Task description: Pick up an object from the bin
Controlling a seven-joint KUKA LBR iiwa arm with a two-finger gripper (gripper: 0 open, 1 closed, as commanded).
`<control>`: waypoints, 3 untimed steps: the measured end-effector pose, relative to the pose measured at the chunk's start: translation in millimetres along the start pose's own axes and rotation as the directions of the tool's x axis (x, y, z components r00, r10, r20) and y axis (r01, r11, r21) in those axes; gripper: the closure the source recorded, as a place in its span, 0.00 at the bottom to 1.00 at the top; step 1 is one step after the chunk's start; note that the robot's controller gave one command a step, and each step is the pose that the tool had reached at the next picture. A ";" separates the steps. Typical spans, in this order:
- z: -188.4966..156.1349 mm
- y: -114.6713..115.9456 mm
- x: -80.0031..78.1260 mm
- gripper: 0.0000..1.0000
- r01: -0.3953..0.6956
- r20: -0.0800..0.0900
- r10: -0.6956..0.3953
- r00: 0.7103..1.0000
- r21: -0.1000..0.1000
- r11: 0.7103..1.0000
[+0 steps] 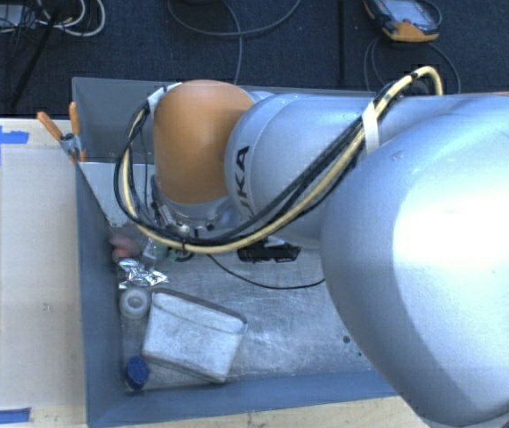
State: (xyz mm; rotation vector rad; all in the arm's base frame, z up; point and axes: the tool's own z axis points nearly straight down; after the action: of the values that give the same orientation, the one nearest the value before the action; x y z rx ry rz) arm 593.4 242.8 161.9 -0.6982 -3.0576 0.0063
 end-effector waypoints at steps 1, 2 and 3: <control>34.6 8.8 -15.7 1.00 -0.033 0.002 0.033 0.999 -0.002 0.999; 29.8 4.5 -22.9 1.00 -0.021 0.005 0.021 1.000 -0.003 1.000; 8.9 -8.6 -7.8 1.00 -0.331 0.001 0.331 0.943 -0.004 0.943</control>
Offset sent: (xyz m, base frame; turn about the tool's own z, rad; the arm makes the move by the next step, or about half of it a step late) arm 0.0182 0.0010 -0.0316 0.0362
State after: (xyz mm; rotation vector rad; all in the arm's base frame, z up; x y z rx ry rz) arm 596.7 231.6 153.0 -1.2035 -2.8998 0.0026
